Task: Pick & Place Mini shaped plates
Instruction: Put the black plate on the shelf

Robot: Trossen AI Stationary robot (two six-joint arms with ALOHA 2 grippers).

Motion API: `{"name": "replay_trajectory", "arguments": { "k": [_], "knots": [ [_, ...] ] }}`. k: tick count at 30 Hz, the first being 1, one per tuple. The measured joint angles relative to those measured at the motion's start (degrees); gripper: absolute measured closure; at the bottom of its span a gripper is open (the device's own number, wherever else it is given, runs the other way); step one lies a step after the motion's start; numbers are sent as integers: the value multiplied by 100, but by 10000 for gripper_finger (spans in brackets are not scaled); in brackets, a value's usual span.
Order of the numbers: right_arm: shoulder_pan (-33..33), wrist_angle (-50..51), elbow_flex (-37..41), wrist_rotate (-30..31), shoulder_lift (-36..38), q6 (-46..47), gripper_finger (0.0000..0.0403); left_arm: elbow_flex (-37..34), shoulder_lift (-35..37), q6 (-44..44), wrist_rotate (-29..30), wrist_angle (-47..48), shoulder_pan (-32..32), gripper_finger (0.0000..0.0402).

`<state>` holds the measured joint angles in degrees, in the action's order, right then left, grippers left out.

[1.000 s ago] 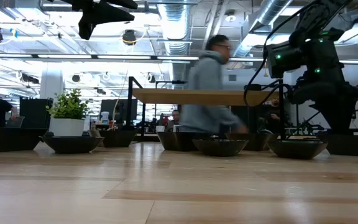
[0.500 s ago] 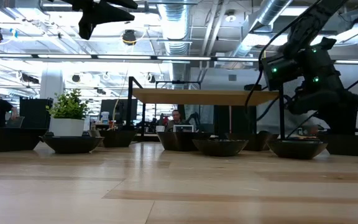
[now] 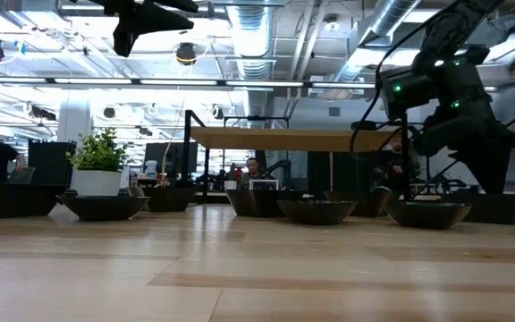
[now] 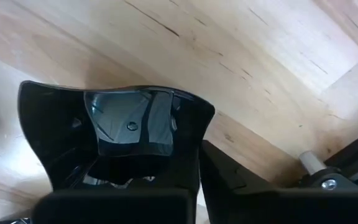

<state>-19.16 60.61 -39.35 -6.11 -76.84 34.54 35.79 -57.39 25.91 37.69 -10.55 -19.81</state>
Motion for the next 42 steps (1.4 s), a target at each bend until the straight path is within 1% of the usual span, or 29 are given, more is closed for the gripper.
{"name": "replay_trajectory", "arguments": {
  "k": [7, 12, 22, 29, 32, 34, 36, 42],
  "knots": [
    [0, -3, 0, 11, 0, 46, 381, 0, 0, 2, -2, -2, -7, 280],
    [0, -1, 0, 17, 0, 44, 399, 0, 0, 2, -2, -2, -7, 280],
    [0, 119, -24, 13, 114, 44, 401, 0, 0, 2, -2, -4, -7, 280],
    [16, 587, -540, -91, 640, 30, 402, 0, 0, 0, -2, -7, -7, 280],
    [101, 647, -833, -296, 911, 16, 402, 0, 0, 1, -2, -7, -7, 280],
    [177, 635, -972, -248, 1077, 13, 402, 0, 0, -10, -2, -7, -7, 280],
    [201, 666, -985, -128, 1183, 5, 403, 0, 0, -13, -2, -9, -7, 280],
    [174, 658, -977, -152, 1437, 240, 403, 1, 0, -13, -2, -18, -9, 280]
  ]
}}
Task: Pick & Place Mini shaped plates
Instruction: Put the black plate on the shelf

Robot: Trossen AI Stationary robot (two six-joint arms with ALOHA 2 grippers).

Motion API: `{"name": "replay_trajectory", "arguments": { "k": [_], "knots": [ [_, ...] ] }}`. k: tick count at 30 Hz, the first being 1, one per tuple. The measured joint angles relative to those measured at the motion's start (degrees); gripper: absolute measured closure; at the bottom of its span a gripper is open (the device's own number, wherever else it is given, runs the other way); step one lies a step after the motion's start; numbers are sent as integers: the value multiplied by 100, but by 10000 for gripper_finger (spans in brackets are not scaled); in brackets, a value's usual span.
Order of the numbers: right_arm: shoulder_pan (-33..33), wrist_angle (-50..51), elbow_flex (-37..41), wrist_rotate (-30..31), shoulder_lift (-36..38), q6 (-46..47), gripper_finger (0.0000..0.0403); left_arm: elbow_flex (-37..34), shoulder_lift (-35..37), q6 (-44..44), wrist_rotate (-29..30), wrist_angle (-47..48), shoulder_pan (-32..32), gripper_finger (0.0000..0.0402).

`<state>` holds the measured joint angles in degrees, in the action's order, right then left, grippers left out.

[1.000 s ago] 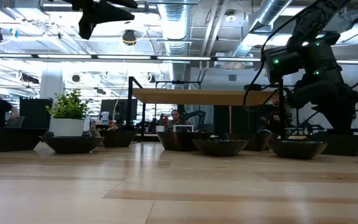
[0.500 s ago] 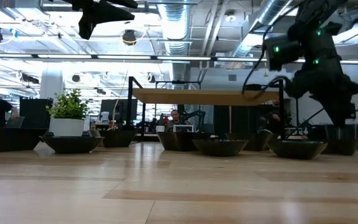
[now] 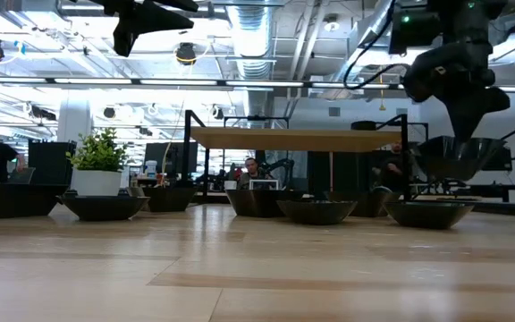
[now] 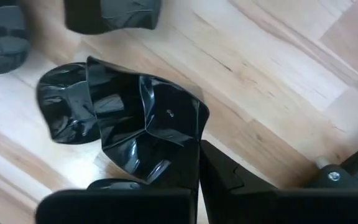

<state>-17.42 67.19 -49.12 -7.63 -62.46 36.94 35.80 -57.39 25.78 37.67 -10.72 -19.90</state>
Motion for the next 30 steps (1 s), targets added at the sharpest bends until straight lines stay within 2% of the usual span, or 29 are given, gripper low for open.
{"name": "replay_trajectory", "arguments": {
  "k": [4, 8, 12, 15, 19, 26, 30],
  "knots": [
    [-1, -179, 0, -242, 264, 76, 403, 0, 0, -1, 0, -9, 0, 280],
    [22, -1015, -112, -808, 485, 170, 403, -1, 0, 0, 0, -13, 0, 280],
    [105, -2123, -646, -1055, 465, 219, 403, 1, 0, -2, 0, -13, 0, 280],
    [84, -2368, -1345, -1034, 149, 9, 403, 0, 0, -1, 0, -12, 0, 280],
    [-188, -1826, -2545, -1033, -583, -670, 403, -1, 0, 0, -2, -11, 0, 280],
    [-1111, 141, -5124, -1073, -2359, -2248, 403, -1, 0, 4, -305, -15, 0, 280],
    [-1717, 1056, -6587, -1321, -3409, -3007, 403, -1, 0, 13, -367, -24, 0, 280]
  ]
}}
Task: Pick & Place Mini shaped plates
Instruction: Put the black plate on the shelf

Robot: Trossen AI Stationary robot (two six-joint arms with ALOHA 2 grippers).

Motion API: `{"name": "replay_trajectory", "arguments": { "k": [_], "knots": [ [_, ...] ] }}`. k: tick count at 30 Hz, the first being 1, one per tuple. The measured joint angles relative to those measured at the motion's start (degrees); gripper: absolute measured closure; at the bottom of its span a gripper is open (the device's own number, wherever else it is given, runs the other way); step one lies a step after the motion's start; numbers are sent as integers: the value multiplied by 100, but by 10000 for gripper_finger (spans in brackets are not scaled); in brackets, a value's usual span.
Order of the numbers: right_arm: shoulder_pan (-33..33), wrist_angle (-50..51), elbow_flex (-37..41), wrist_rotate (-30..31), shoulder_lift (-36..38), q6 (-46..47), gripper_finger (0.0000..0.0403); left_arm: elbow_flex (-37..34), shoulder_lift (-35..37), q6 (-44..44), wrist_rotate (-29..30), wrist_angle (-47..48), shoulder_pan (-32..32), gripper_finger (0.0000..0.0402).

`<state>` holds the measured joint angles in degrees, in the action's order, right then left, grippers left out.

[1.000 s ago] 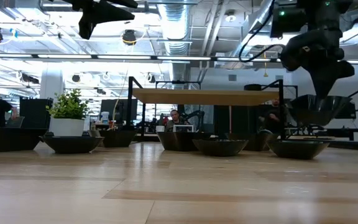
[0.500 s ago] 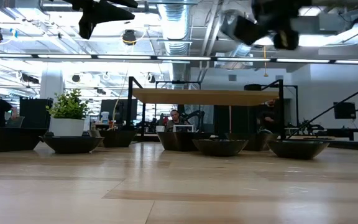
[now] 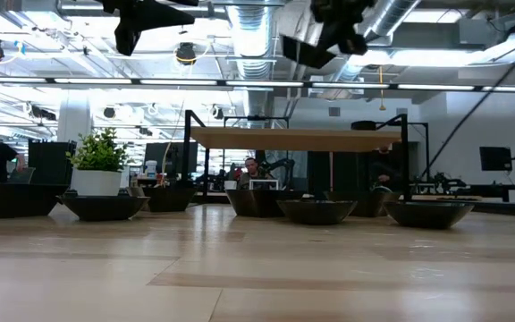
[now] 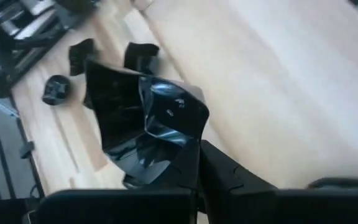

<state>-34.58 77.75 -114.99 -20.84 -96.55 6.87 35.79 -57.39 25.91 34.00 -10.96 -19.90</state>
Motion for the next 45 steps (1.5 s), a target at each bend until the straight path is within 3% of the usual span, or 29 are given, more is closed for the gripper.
{"name": "replay_trajectory", "arguments": {
  "k": [7, 15, 45],
  "knots": [
    [-724, 1247, -1674, -174, -1576, -942, 403, 0, 0, 0, 0, -4, 2, 280],
    [-986, 1229, -1706, -478, -2295, -1287, 403, 0, 0, 3, 8, -35, 2, 280],
    [-1131, 1003, -1408, -480, -2470, -1558, 403, 0, 0, -2, 46, -105, 164, 280]
  ]
}}
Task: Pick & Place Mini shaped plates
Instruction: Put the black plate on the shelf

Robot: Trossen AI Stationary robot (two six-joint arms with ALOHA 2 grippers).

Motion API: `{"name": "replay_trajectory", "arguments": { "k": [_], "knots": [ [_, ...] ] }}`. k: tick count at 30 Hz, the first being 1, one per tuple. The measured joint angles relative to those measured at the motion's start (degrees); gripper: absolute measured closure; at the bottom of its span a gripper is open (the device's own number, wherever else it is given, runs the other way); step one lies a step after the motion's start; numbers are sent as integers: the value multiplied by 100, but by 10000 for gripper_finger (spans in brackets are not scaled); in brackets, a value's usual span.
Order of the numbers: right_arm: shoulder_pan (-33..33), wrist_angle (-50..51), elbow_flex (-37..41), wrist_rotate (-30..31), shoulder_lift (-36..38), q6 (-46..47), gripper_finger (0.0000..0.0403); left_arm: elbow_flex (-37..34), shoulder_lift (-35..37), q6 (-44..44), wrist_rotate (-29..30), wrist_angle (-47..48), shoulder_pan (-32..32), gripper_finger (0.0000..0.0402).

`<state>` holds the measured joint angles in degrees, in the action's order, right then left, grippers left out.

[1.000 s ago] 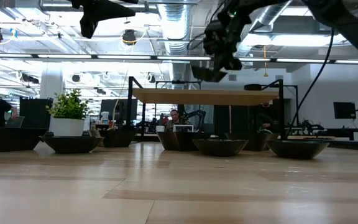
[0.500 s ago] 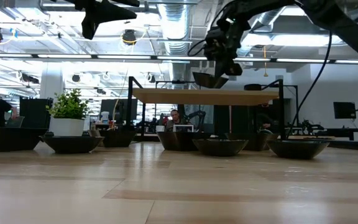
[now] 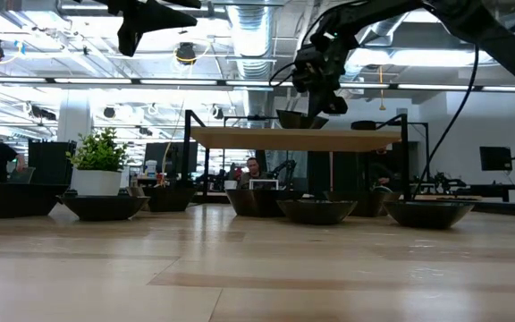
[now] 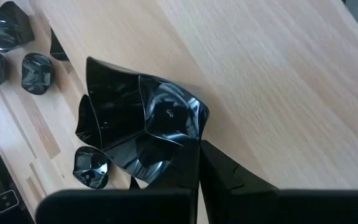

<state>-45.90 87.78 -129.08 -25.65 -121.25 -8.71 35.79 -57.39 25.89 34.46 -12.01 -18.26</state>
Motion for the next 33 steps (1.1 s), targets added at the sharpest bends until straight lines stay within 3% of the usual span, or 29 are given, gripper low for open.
{"name": "replay_trajectory", "arguments": {
  "k": [10, 24, 33],
  "knots": [
    [7, -130, 0, 7, 0, -26, 400, 0, 0, 0, -20, -4, 0, 280],
    [-3, -266, -2, 280, 39, -88, 347, 0, 0, 1, -22, -5, 0, 280],
    [233, 167, -127, 158, 841, 141, 347, 0, 0, 0, -22, -11, 0, 280]
  ]
}}
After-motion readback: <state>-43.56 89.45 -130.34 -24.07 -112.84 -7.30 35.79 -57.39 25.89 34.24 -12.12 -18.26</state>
